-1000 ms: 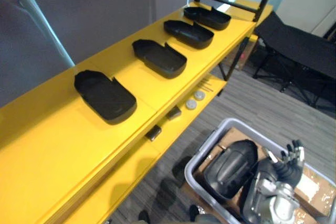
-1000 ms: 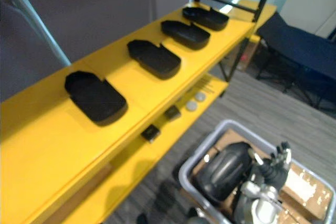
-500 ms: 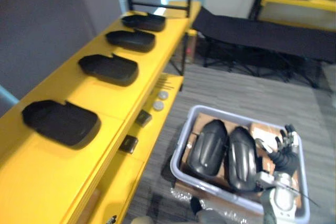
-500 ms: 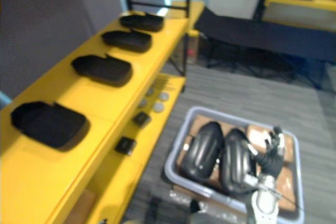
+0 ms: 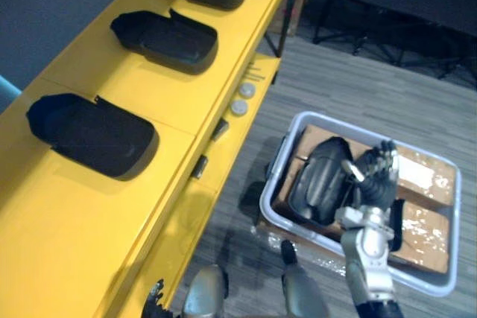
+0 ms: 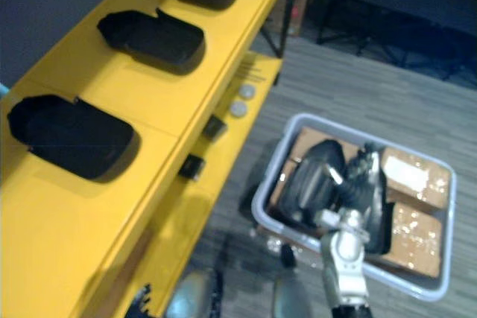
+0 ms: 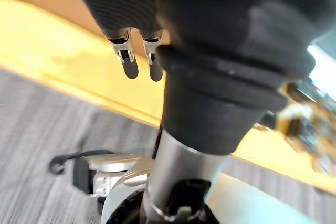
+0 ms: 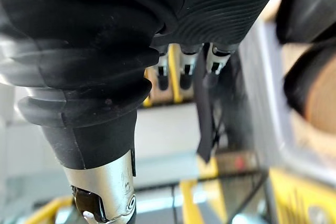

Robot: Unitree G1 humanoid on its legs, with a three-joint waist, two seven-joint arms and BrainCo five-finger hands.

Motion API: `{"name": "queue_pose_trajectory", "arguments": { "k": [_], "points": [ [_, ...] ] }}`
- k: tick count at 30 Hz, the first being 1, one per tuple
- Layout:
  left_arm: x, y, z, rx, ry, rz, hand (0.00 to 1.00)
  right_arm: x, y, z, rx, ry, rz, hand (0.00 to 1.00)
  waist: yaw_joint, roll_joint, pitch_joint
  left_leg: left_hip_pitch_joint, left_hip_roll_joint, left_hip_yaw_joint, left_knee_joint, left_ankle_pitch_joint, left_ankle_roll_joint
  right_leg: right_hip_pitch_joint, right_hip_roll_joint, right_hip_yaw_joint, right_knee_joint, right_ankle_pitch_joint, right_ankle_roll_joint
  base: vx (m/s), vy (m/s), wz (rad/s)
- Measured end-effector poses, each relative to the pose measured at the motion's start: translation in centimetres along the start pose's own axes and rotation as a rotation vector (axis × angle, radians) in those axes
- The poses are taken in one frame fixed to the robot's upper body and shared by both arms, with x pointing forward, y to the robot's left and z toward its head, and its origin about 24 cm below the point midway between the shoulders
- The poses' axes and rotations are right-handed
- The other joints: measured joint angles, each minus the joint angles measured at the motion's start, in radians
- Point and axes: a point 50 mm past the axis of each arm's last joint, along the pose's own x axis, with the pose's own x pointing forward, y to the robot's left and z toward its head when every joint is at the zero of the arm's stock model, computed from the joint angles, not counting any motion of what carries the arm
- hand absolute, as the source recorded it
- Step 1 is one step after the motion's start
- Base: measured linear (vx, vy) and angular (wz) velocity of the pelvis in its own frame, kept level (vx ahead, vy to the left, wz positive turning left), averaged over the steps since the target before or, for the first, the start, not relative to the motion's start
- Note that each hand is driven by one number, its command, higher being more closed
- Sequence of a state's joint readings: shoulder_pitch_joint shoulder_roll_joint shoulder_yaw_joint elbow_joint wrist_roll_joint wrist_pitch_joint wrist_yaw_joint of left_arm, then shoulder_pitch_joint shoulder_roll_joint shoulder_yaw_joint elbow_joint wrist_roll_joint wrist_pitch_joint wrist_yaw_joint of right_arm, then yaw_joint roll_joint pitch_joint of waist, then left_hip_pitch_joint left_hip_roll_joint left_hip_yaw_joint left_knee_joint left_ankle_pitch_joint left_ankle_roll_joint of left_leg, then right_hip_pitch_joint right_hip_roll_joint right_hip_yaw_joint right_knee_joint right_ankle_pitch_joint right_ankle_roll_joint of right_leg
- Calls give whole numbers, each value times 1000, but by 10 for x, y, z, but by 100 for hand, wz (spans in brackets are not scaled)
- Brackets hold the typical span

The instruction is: Walk over and take plastic housings, then place them on the shelf

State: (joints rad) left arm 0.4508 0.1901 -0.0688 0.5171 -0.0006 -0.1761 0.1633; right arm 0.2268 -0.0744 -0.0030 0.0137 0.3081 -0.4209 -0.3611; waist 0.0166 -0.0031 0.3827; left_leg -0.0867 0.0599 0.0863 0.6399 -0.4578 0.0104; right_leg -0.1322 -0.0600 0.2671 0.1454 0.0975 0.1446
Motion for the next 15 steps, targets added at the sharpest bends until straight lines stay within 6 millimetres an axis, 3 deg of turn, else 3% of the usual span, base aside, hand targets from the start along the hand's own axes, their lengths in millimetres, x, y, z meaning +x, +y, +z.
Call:
{"name": "queue_pose_trajectory", "arguments": {
  "k": [1,3,5,7,9,12,14,15],
  "points": [
    [-2,3,-1,2,-1,22,0,-11,-4,-7,-19,42,22,0,0,-1,0,1,17,47,-4,-9,17,-2,-5,-53,-19,-4,-42,-205,133,-109],
    [-4,5,-2,-4,3,35,0,-19,-9,-10,-29,64,42,0,-7,-5,-3,4,52,94,-11,-12,33,-21,11,-144,48,-19,-56,-138,115,-97],
    [-5,7,-3,-8,3,42,0,-20,-8,-7,-18,35,58,0,-1,-8,-7,17,88,151,-36,12,27,-25,6,-237,137,-62,-116,0,67,-78],
    [-8,10,-5,-19,8,52,0,-18,1,-6,-8,23,89,0,0,-18,-16,15,123,187,-40,24,14,-39,3,-280,213,-97,-140,20,-18,-65],
    [-10,16,-6,-31,10,78,0,-16,6,-5,-3,16,103,0,3,-46,-32,3,136,198,-31,26,3,-43,6,-313,208,-75,-112,25,-62,-49],
    [-11,17,-9,-71,23,99,0,-6,-1,1,-76,-16,65,0,0,-39,-50,-56,157,127,-27,37,-20,-35,47,-320,63,-12,-105,-18,-86,-39],
    [-12,19,-11,-145,35,113,0,-5,-25,2,-123,-5,-43,0,-2,-49,-51,-51,163,149,-49,51,-44,-30,34,-350,61,-71,-116,-11,-89,-22],
    [-14,20,-13,-163,44,121,0,-5,-37,4,-143,-6,-93,0,-2,-62,-58,-37,163,165,-66,60,-54,-22,22,-378,67,-92,-97,20,-148,-30]
  ]
}}
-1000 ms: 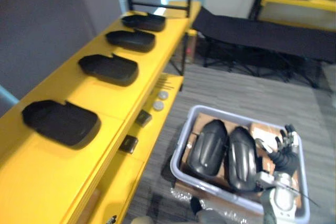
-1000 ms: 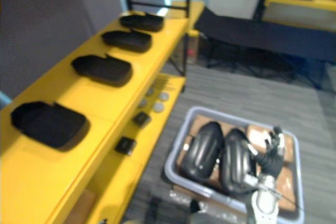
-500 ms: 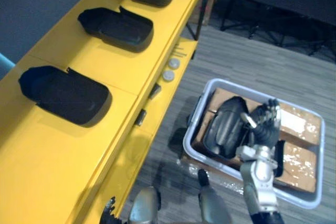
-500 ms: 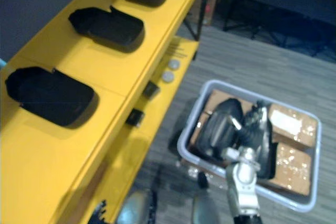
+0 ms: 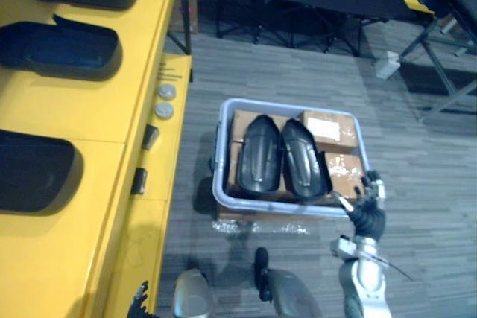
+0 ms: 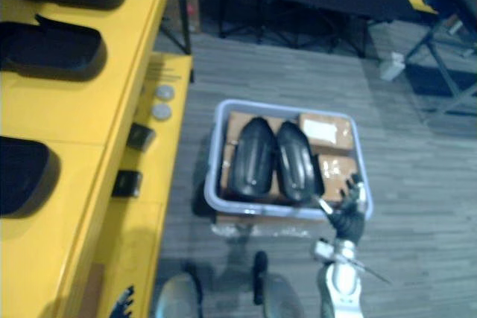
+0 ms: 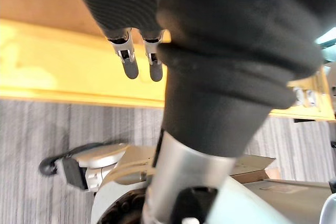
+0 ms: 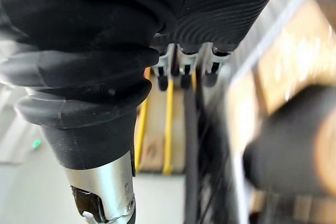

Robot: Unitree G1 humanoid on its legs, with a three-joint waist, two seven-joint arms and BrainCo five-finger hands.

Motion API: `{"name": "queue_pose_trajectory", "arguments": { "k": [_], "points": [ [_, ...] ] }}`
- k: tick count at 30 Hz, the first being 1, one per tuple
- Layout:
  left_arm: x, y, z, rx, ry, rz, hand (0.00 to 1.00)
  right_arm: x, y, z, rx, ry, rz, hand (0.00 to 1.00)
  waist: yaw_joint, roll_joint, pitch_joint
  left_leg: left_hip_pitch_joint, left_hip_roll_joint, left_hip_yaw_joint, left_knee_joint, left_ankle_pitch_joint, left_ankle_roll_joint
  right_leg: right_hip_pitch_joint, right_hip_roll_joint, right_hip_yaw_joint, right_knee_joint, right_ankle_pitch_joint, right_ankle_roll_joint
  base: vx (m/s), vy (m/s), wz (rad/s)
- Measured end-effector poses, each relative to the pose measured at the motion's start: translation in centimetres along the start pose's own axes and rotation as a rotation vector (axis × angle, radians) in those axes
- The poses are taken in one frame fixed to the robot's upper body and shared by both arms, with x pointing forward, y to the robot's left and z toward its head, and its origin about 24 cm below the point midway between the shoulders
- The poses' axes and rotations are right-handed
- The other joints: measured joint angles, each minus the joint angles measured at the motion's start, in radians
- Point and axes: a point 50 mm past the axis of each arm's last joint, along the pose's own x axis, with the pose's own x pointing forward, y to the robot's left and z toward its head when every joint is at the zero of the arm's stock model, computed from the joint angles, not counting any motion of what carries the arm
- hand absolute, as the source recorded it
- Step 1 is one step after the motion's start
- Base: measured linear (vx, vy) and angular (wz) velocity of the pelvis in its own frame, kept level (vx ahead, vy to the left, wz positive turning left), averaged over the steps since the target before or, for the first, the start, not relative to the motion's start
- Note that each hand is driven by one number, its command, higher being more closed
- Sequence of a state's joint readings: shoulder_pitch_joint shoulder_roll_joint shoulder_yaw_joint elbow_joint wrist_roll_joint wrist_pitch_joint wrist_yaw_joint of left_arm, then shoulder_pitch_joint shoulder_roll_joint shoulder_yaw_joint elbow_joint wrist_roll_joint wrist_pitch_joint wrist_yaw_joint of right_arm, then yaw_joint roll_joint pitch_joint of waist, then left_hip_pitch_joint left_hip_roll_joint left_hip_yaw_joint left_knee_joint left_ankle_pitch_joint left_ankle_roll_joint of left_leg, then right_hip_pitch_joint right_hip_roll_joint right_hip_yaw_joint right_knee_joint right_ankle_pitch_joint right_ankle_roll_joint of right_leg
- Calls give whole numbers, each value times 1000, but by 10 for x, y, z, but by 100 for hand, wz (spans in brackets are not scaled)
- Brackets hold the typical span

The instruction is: Walk over and take plastic housings, then place them on the shelf

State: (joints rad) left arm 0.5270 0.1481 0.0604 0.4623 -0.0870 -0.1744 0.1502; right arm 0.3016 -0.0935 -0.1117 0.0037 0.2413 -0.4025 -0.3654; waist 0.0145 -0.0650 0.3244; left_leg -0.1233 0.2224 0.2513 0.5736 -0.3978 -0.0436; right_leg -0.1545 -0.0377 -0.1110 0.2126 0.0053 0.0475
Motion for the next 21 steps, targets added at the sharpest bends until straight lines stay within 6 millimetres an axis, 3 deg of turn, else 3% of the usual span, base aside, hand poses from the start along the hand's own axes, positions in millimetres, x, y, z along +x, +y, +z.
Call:
{"name": "queue_pose_trajectory", "arguments": {
  "k": [2,5,6,8,10,13,14,18,21],
  "points": [
    [-4,2,-7,-50,32,19,0,6,-28,9,-24,-27,-102,0,-8,-8,-7,29,0,16,-68,36,-30,-8,-17,-56,6,-6,14,18,-212,-22],
    [-7,-2,-12,-108,62,34,0,13,-49,26,-47,-92,-159,0,-32,-2,-8,30,-7,10,-150,97,-56,-45,-8,-69,-1,-3,-5,33,-245,1],
    [-8,-10,-17,-195,100,47,0,16,-57,31,-58,-108,-177,0,-36,35,-2,17,-6,7,-185,129,-59,-60,8,-73,-30,18,-29,22,-216,-3],
    [-9,-22,-21,-260,130,54,0,17,-56,30,-59,-99,-179,0,-32,73,0,19,-5,2,-216,160,-46,-50,21,-72,-66,42,-44,42,-192,-5],
    [-9,-26,-24,-266,150,51,0,17,-52,29,-51,-93,-169,0,-31,93,3,20,-18,-19,-222,191,-23,-30,19,-70,-92,53,-50,32,-118,5],
    [-9,-27,-26,-258,158,46,0,26,-44,34,-31,-124,-151,0,-28,105,3,46,-73,-105,-318,202,-19,-21,17,-44,-117,51,-47,-22,-6,-16],
    [-8,-26,-25,-253,153,41,0,32,-42,35,-21,-130,-153,0,-28,106,14,67,-79,-104,-344,206,-36,-22,18,-38,-115,50,-46,-60,68,-25],
    [-5,-24,-22,-212,140,8,0,49,-39,29,-28,-94,-153,0,-25,110,20,70,-112,-102,-354,211,-33,-28,-19,-52,-105,59,-33,-51,95,-1],
    [1,-30,-17,-211,135,-10,0,83,-30,37,-45,-107,-133,0,-24,130,54,67,-144,-102,-353,222,-20,-28,-56,-51,-111,76,-9,-41,164,6]
  ]
}}
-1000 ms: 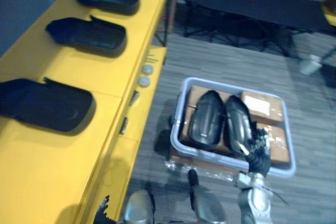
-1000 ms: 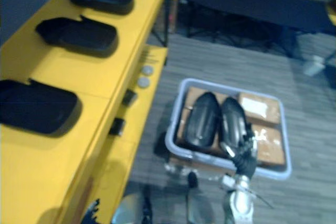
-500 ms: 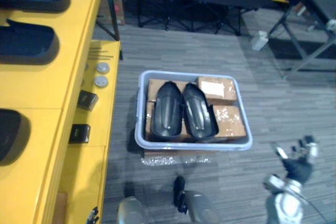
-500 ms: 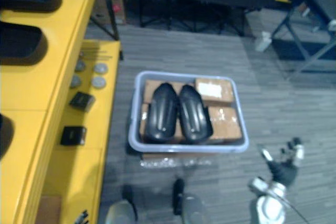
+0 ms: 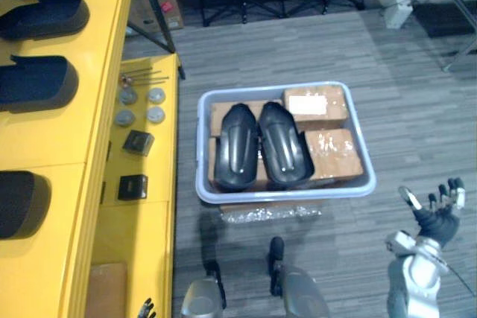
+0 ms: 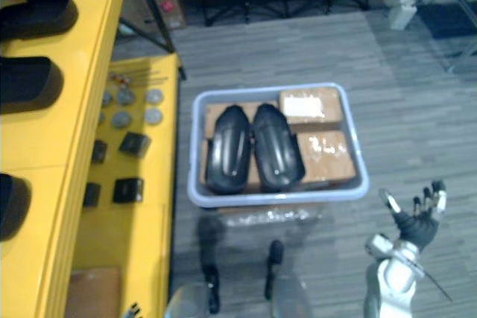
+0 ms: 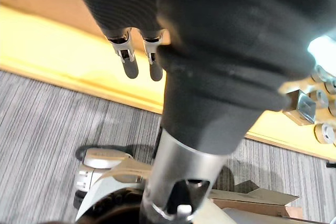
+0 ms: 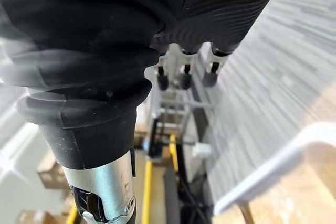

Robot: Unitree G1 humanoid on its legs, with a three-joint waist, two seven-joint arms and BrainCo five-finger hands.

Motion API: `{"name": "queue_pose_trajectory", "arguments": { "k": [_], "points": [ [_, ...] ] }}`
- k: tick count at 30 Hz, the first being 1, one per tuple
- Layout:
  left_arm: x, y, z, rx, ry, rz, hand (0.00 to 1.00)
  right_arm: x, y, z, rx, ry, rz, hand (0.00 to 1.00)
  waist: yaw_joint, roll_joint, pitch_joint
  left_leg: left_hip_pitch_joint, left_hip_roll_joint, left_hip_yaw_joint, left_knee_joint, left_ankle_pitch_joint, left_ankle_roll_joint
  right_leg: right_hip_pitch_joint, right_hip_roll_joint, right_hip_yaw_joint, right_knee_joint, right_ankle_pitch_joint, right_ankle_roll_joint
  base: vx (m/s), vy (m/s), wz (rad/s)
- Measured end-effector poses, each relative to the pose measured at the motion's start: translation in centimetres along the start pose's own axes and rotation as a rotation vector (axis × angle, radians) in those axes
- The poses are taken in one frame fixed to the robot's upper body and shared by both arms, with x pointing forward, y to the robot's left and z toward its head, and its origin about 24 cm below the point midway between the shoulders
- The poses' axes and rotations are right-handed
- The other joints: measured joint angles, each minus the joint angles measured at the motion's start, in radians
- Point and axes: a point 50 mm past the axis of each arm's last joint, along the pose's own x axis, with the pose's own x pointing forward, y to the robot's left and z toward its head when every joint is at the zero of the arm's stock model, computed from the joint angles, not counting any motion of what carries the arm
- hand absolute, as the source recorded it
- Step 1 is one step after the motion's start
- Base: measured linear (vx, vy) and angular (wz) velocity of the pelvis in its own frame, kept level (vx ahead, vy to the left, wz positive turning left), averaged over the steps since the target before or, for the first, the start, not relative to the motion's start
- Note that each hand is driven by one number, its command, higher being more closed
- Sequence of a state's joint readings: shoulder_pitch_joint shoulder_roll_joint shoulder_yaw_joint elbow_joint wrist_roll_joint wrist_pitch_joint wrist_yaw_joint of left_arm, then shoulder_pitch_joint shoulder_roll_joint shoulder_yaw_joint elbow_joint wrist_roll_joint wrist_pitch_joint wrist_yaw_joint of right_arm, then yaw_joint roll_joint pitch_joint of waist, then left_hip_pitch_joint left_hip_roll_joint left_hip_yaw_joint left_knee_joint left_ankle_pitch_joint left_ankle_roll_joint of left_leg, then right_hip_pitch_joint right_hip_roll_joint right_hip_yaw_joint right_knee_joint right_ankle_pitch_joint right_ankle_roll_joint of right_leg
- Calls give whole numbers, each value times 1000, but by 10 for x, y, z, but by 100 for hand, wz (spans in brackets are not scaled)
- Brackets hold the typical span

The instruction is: Walk over and take plastic housings, then place them on the shelf

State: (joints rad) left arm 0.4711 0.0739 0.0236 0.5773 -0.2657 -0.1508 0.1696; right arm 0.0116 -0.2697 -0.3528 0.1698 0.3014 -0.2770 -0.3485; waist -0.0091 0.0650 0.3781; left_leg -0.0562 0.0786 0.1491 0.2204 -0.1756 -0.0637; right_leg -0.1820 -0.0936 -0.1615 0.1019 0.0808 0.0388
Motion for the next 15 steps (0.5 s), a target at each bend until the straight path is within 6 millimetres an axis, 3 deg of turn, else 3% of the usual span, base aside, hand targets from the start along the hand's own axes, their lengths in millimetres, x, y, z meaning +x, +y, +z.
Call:
{"name": "queue_pose_trajectory", "arguments": {
  "k": [2,8,15],
  "points": [
    [4,-5,7,-3,-19,-27,0,29,8,9,1,-14,-13,0,21,9,24,-24,-22,-3,5,9,14,-4,-20,-4,-29,28,14,-41,110,11],
    [10,-13,16,-31,-43,-53,0,86,24,42,-40,-19,-17,0,56,20,58,-68,-50,-54,33,11,21,8,-42,-48,-67,70,27,-16,61,23],
    [13,-25,18,-64,-35,-83,0,130,39,89,-133,-51,5,0,80,69,85,-88,-84,-86,34,21,38,9,-76,-78,-71,77,37,-30,52,17]
  ]
}}
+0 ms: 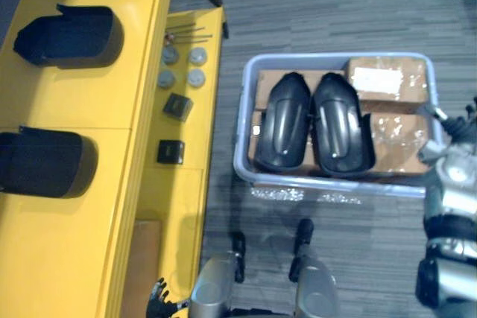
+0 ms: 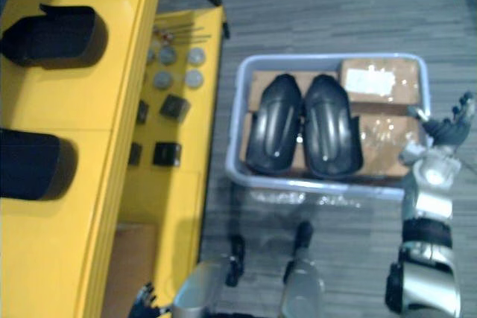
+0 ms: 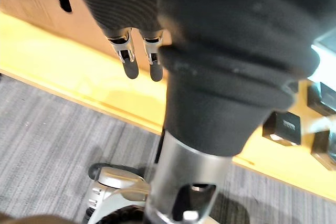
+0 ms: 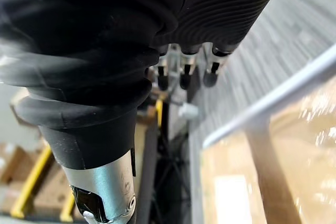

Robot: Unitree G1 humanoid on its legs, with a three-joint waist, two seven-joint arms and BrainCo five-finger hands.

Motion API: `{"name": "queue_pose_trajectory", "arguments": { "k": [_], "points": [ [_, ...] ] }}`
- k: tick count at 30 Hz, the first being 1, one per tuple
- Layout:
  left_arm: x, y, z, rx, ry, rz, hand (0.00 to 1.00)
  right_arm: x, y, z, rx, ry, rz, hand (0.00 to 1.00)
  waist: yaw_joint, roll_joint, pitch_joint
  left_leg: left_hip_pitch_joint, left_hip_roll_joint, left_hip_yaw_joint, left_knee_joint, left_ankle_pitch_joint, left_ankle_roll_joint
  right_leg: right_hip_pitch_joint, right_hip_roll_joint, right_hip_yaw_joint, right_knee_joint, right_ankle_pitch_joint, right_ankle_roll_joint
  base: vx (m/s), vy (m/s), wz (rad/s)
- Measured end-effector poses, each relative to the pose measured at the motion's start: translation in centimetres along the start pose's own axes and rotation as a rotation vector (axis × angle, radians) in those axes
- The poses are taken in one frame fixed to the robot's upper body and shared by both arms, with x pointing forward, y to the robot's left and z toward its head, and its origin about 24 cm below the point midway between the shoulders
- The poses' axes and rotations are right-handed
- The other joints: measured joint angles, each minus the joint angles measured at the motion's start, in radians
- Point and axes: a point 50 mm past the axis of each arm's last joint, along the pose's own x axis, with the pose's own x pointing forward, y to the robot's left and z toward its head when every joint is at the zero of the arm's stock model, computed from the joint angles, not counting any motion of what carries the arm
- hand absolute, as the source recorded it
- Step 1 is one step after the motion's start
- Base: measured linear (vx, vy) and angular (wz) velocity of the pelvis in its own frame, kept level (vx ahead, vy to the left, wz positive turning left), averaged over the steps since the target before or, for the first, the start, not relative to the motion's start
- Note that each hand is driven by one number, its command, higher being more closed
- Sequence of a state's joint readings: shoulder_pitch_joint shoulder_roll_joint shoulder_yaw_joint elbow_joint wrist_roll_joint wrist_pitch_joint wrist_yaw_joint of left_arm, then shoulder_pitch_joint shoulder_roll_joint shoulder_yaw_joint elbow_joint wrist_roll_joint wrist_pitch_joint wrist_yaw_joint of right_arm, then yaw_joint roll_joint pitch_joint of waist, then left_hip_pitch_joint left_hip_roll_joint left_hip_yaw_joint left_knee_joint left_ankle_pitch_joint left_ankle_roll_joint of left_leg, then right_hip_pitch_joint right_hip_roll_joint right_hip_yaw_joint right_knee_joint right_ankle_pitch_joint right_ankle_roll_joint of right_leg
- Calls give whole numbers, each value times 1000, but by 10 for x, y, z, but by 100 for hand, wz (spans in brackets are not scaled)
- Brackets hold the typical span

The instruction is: Walk over and take plastic housings, then place them on the shelf

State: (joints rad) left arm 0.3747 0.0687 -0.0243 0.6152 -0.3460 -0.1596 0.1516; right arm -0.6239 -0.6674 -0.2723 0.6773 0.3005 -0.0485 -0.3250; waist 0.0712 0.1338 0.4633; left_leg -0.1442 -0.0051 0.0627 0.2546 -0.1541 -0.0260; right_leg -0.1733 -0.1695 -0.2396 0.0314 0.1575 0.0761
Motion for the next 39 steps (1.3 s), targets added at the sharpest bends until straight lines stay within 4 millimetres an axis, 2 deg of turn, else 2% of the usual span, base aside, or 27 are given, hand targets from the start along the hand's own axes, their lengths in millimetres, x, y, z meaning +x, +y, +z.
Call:
{"name": "queue_pose_trajectory", "arguments": {
  "k": [2,4,6,11,20,26,31,39],
  "points": [
    [2,-2,3,-1,-10,-6,0,8,7,10,-26,9,20,0,10,13,10,-5,-5,-6,2,2,3,-3,-5,-5,5,0,0,-40,34,8],
    [3,-3,4,-1,-17,-9,0,12,13,16,-62,18,43,0,15,15,9,-26,-6,-9,14,2,4,-19,-7,-7,11,-1,0,-47,24,6],
    [4,-5,5,-3,-19,-16,0,16,13,18,-78,35,44,0,25,16,10,-40,-7,-12,20,3,4,-35,-9,-9,17,-2,-1,-39,15,6],
    [4,-13,5,8,-17,-47,0,25,6,26,-132,72,50,0,26,38,26,-48,-12,-34,38,1,6,-45,-22,-33,51,-36,-7,-41,18,12],
    [4,-18,3,-5,-6,-64,0,22,5,0,-219,225,105,0,27,52,32,-50,2,-41,40,0,3,-64,-27,-61,100,-73,-18,-5,-1,1],
    [4,-19,2,-8,-1,-61,0,21,11,-7,-296,248,215,0,28,55,31,-49,15,-56,41,-1,1,-90,-29,-76,168,-121,-29,11,-34,3],
    [5,-27,2,-14,8,-75,0,24,13,-1,-347,242,276,0,41,82,31,-69,25,-58,46,-5,-5,-114,-38,-112,195,-135,-30,9,-34,-1],
    [7,-32,5,-11,5,-91,0,29,9,7,-444,215,318,0,63,83,30,-104,25,-81,62,-7,-8,-144,-37,-113,220,-123,-26,5,-9,-2]
  ]
}}
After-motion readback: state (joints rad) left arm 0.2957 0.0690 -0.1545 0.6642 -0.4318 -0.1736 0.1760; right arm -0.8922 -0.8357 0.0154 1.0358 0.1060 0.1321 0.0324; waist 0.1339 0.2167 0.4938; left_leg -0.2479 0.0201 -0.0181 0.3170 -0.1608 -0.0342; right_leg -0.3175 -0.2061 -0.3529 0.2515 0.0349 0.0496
